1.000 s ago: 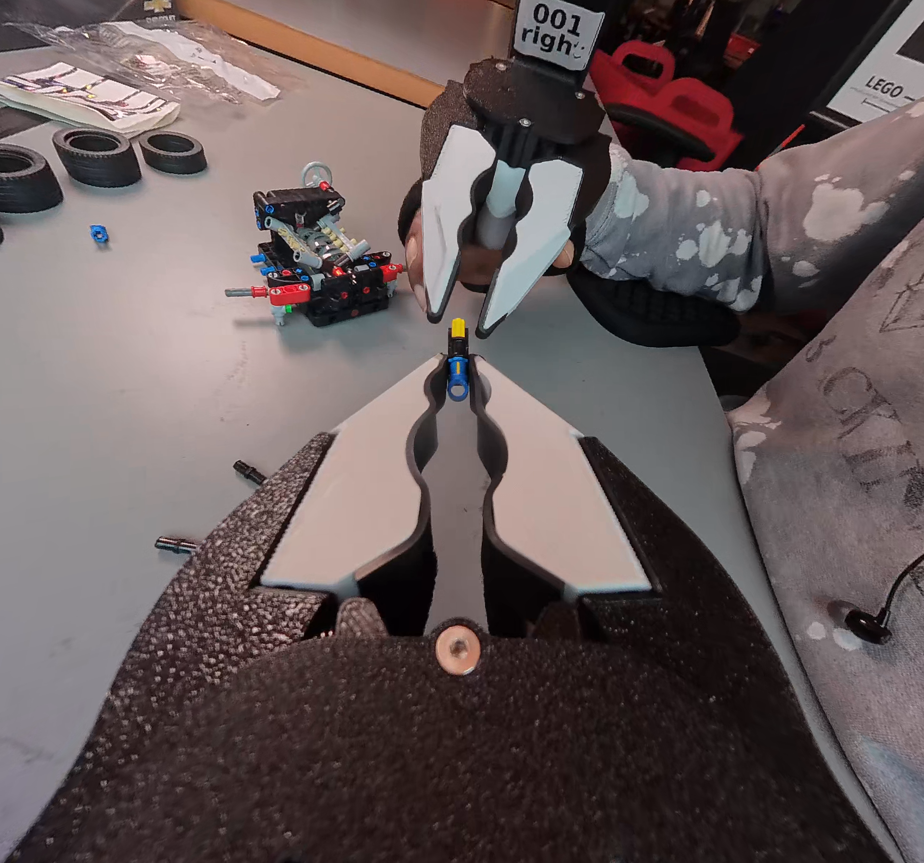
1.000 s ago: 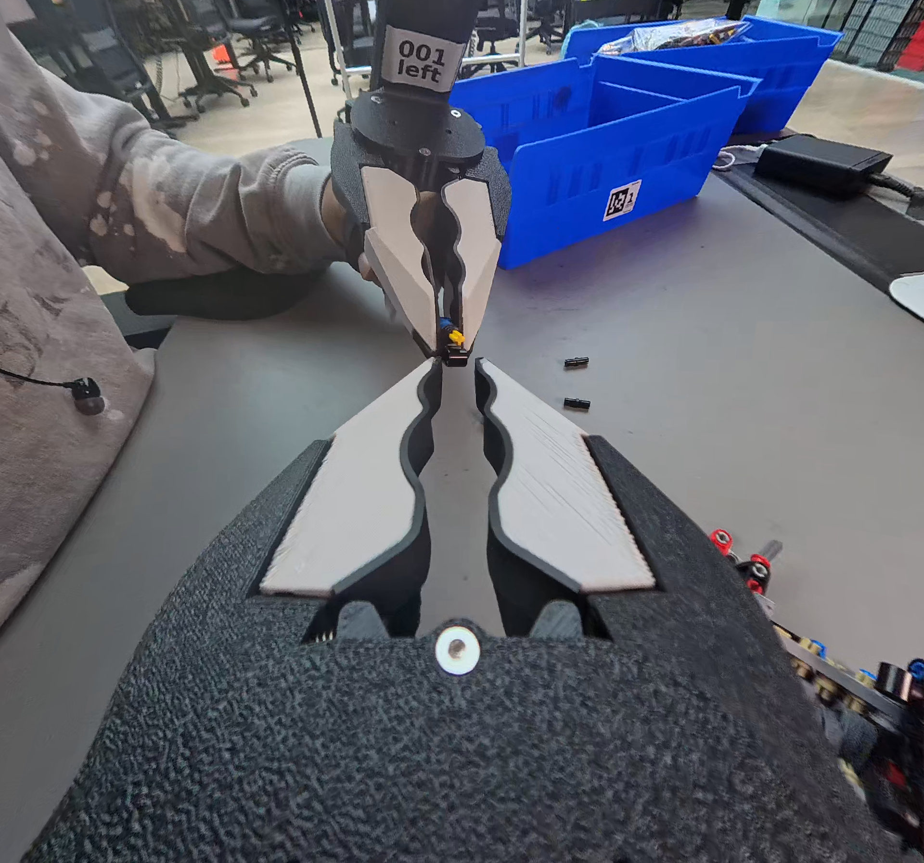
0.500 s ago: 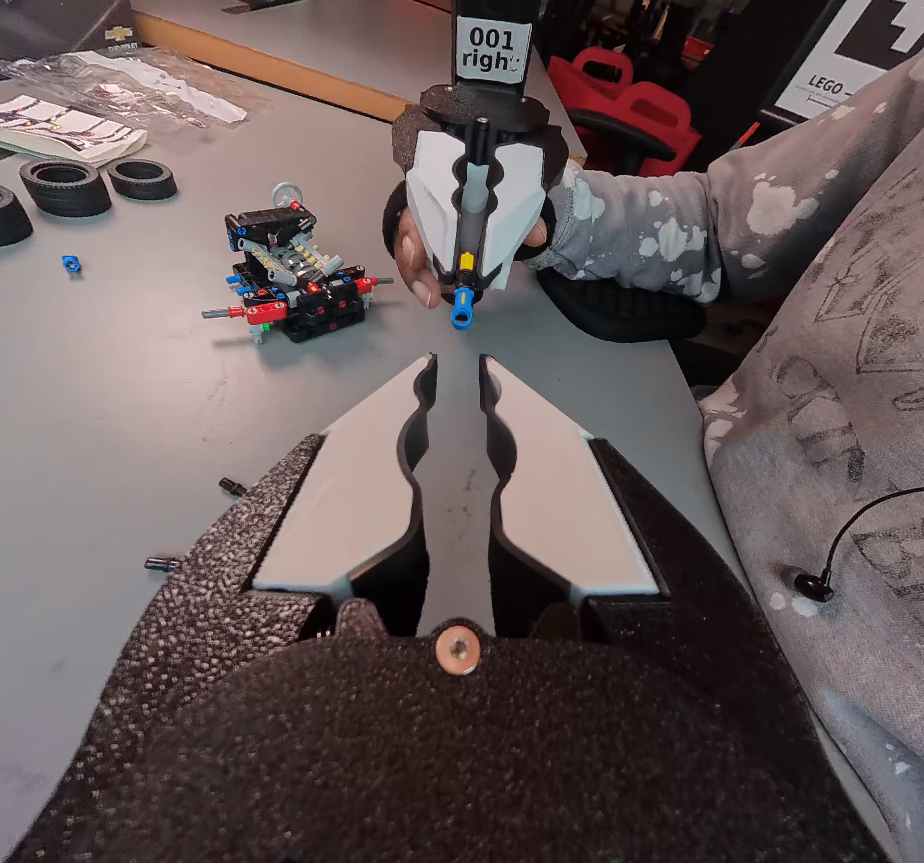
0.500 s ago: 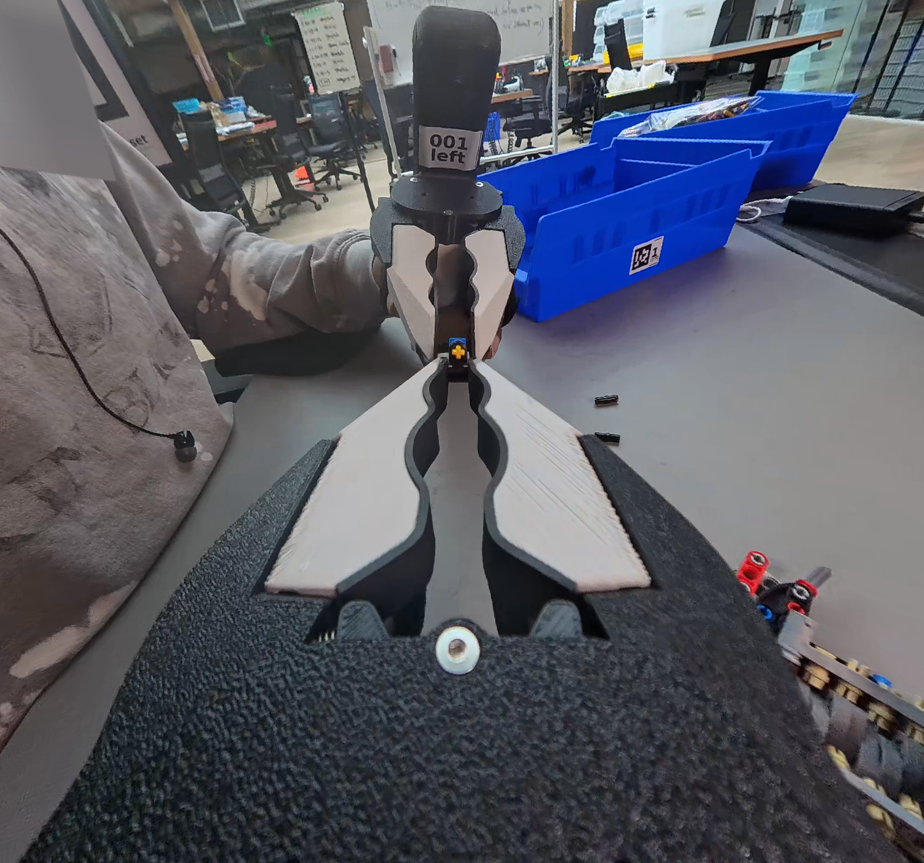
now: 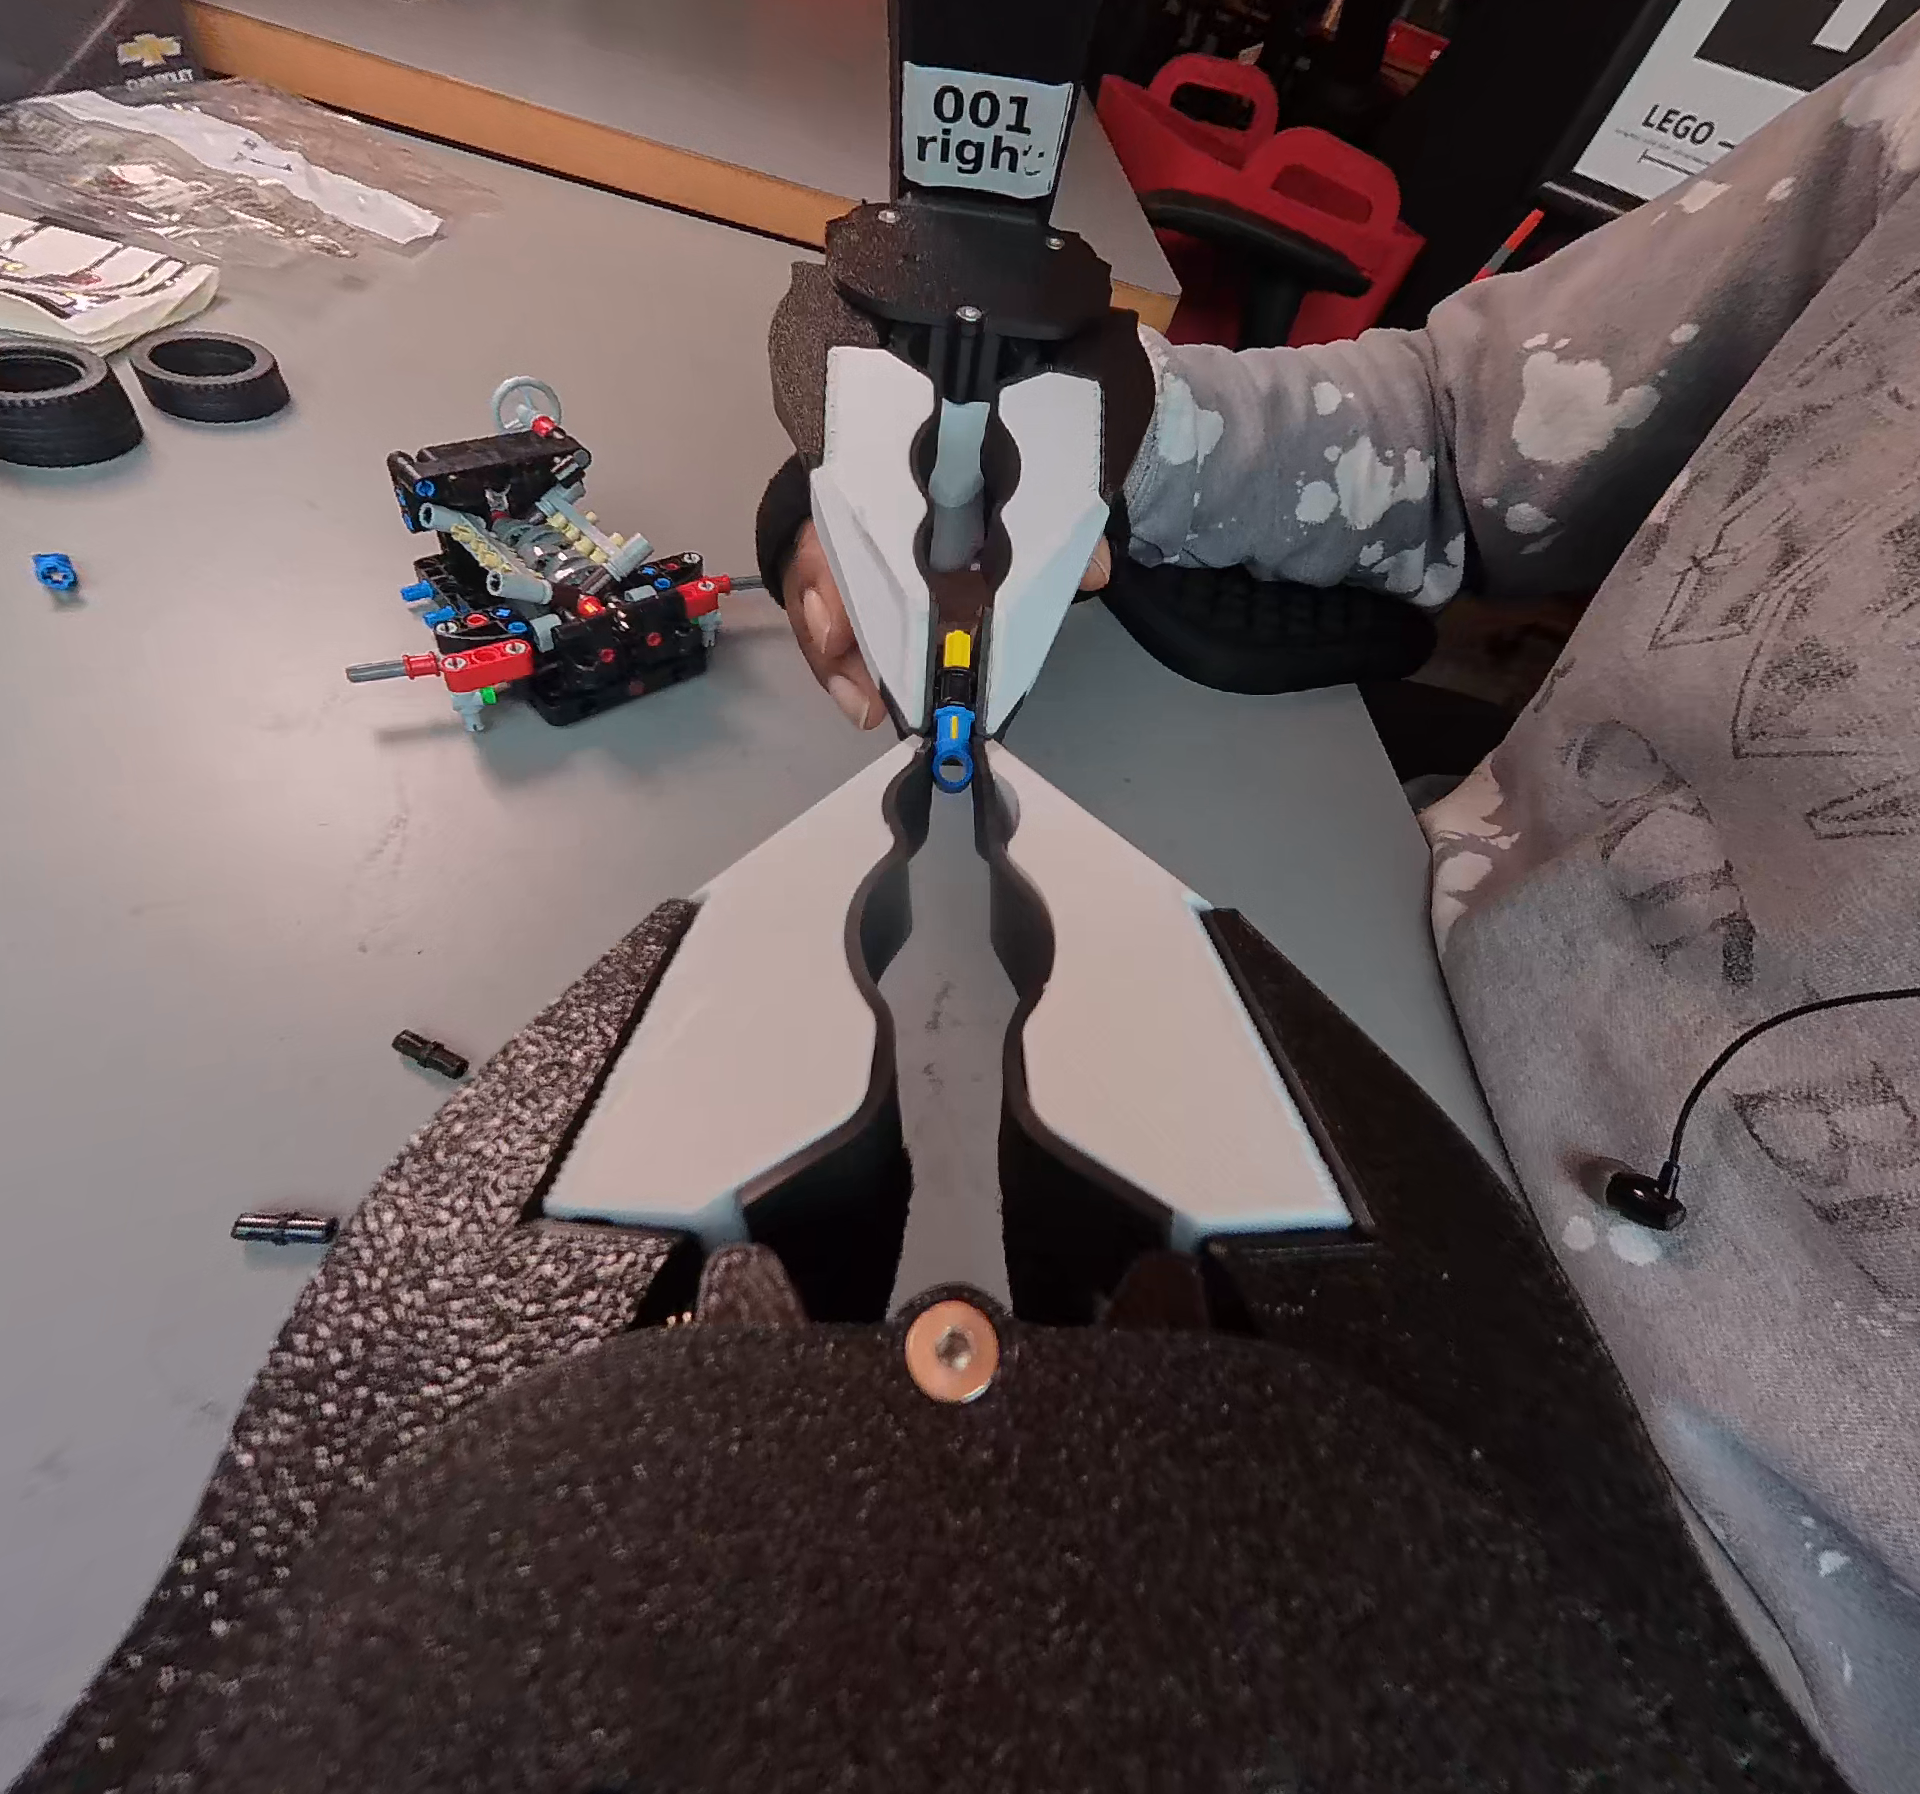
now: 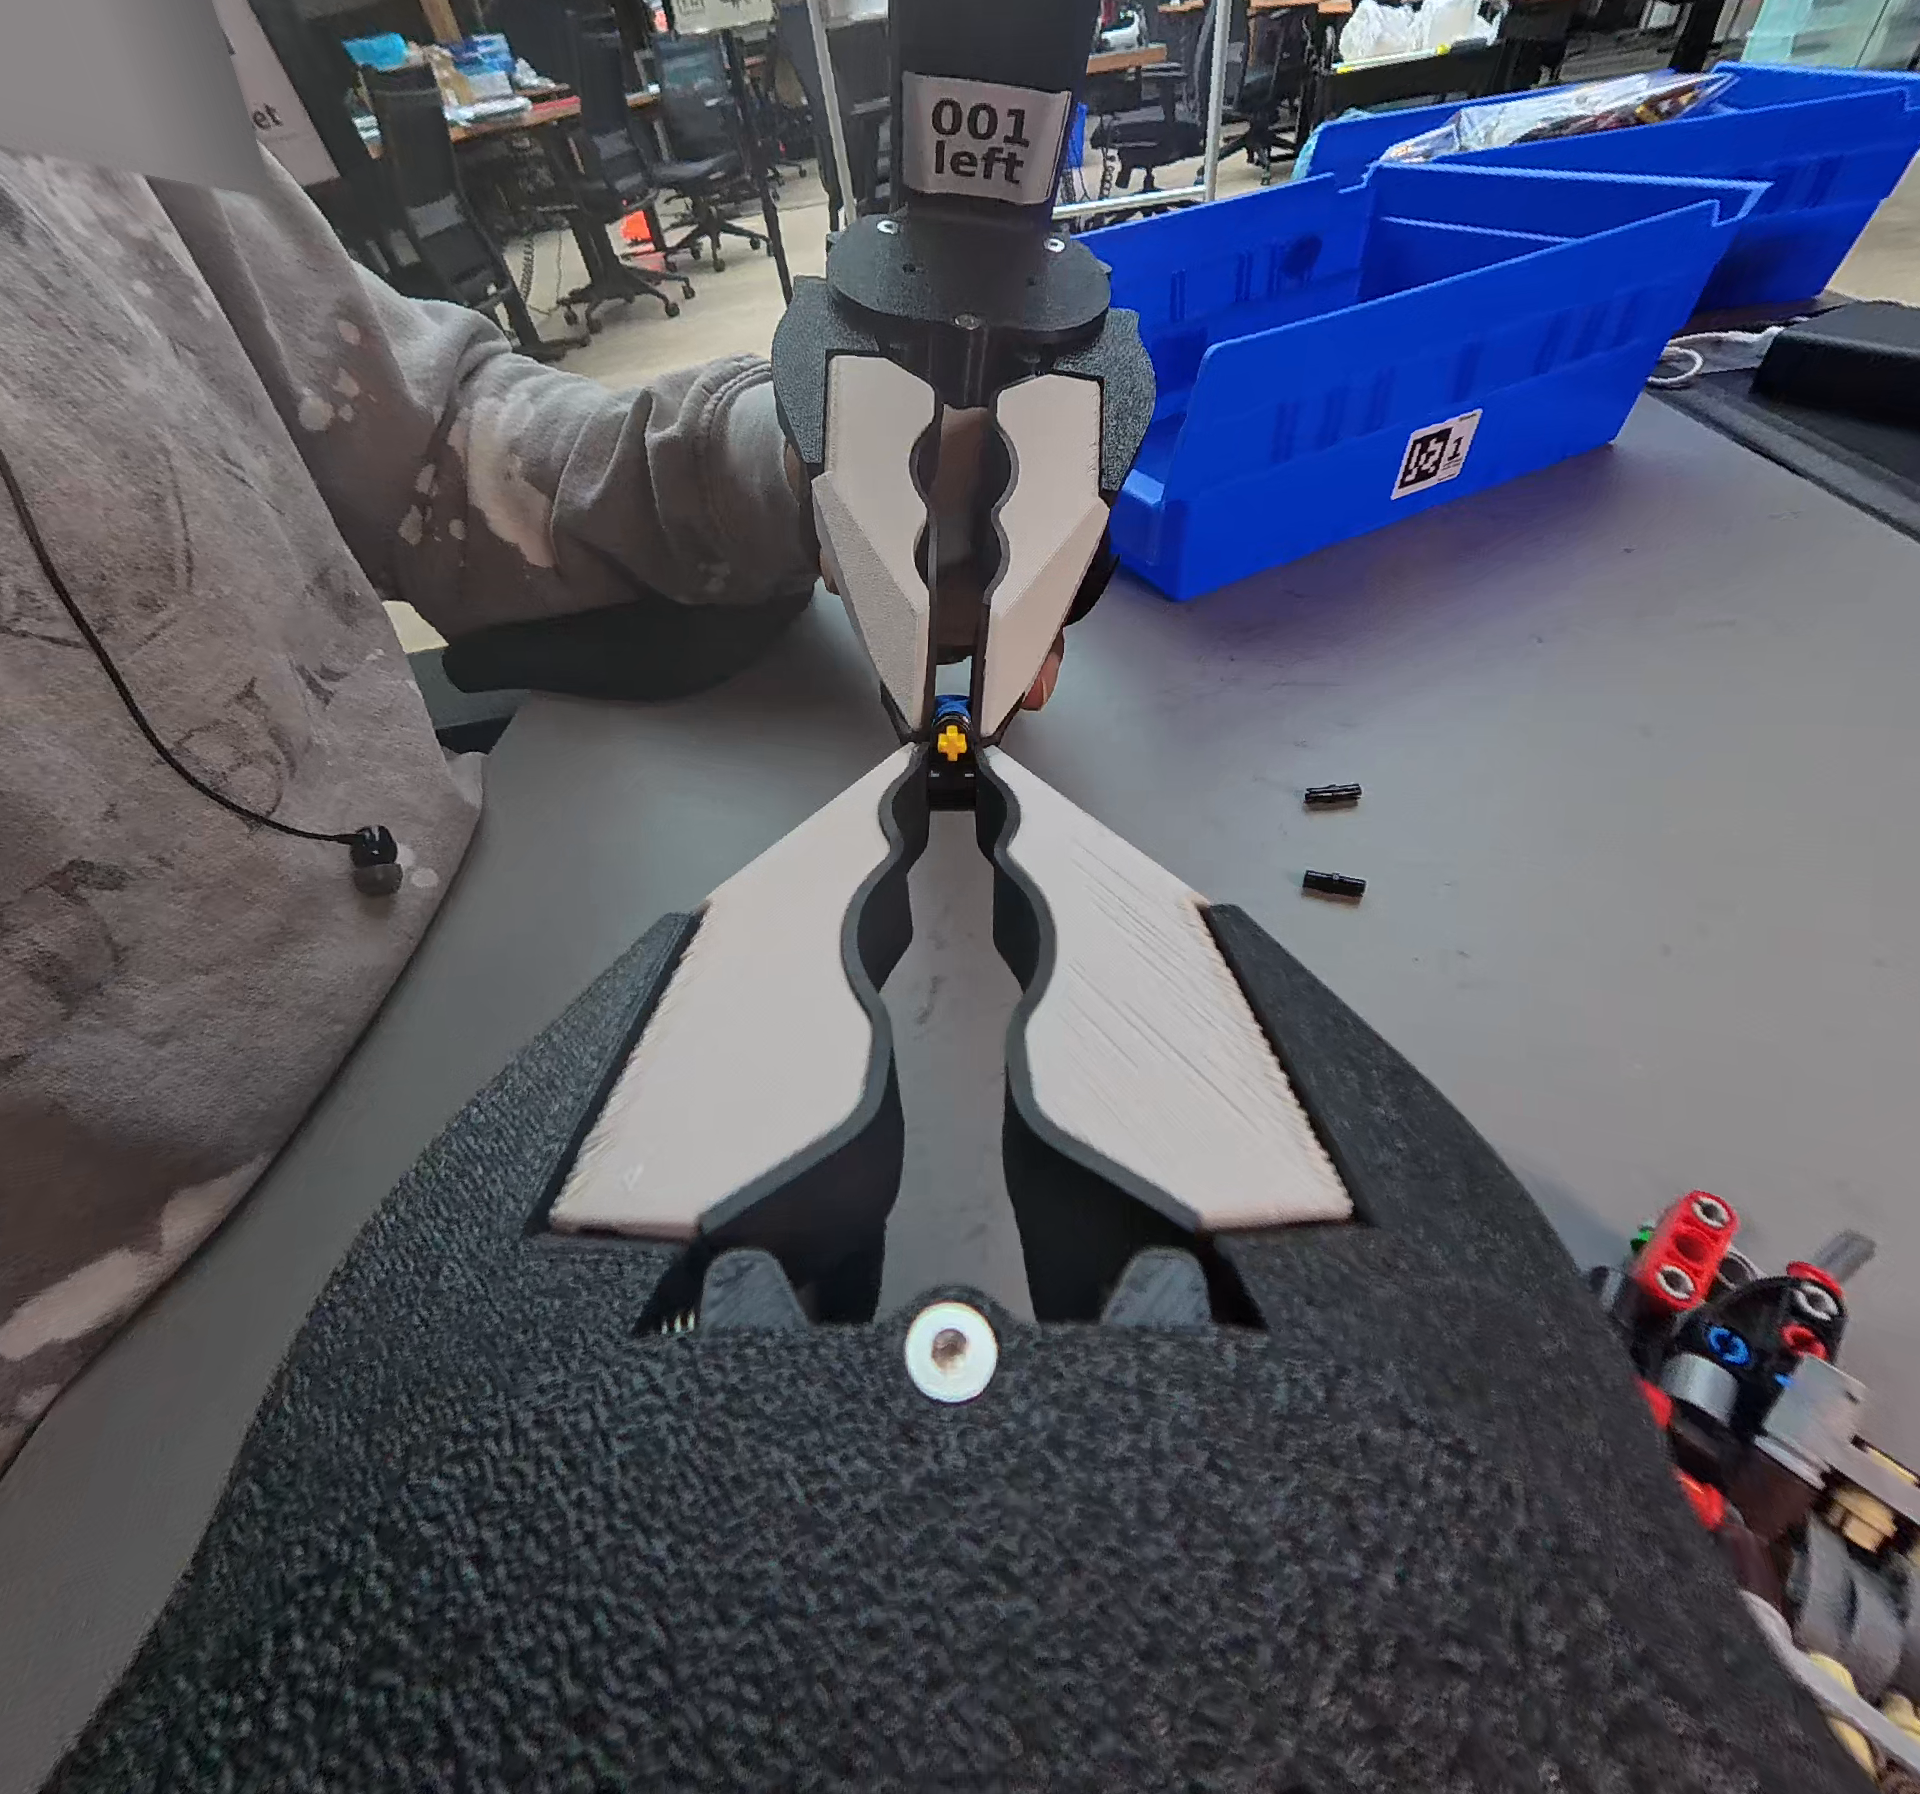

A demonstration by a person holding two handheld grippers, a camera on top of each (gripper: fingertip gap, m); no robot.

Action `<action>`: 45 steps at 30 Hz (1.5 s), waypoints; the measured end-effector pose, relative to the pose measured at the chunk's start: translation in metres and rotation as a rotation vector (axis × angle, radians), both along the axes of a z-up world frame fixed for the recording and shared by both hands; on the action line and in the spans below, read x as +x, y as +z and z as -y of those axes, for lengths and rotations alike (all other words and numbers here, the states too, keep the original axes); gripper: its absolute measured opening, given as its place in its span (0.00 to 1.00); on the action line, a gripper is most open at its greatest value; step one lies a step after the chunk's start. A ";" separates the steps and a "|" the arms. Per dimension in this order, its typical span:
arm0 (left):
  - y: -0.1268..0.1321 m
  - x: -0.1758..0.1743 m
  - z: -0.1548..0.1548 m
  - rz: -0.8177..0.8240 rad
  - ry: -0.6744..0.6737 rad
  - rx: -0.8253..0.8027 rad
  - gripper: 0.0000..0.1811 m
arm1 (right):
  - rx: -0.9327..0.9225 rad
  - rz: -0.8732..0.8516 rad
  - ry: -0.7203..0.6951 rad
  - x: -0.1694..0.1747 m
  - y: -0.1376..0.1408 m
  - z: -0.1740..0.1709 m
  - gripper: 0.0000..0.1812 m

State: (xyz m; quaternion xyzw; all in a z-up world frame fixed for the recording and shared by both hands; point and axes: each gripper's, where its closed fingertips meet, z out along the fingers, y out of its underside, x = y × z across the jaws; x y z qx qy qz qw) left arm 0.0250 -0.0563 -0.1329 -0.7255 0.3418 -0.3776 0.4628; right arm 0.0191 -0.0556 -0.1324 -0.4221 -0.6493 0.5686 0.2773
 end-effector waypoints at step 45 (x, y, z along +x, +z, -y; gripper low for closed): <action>0.035 -0.038 -0.019 0.540 0.057 -0.298 0.12 | 0.569 0.008 -0.155 -0.010 0.039 -0.069 0.00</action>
